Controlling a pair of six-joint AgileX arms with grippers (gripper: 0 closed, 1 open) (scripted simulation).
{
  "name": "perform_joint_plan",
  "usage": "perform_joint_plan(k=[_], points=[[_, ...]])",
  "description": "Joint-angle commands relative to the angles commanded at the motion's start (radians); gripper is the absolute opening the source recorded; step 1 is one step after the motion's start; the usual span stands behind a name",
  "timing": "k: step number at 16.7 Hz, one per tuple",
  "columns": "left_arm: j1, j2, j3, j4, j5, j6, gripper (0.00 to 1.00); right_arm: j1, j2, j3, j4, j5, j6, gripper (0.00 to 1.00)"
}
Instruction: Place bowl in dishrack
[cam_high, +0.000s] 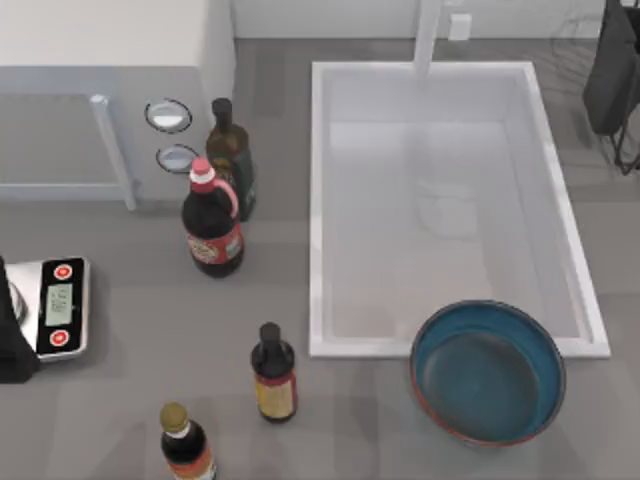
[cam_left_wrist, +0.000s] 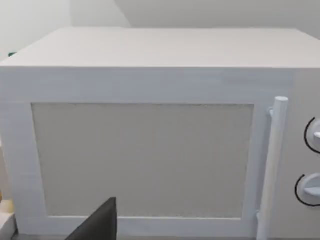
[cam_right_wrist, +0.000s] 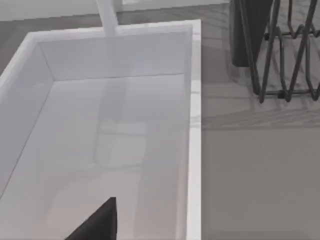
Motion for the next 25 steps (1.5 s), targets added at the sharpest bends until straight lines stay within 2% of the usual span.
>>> perform_joint_plan(k=[7, 13, 20, 25], points=[[0.000, 0.000, 0.000, 0.000, 0.000, 0.000, 1.00, 0.198, 0.661, 0.439, -0.467, 0.013, 0.203, 1.00], [0.000, 0.000, 0.000, 0.000, 0.000, 0.000, 1.00, 0.325, 1.029, 0.729, -0.749, 0.022, 0.329, 1.00], [0.000, 0.000, 0.000, 0.000, 0.000, 0.000, 1.00, 0.355, 1.115, 0.802, -0.811, 0.025, 0.358, 1.00], [0.000, 0.000, 0.000, 0.000, 0.000, 0.000, 1.00, 0.350, 1.140, 0.748, -0.737, 0.025, 0.353, 1.00]])
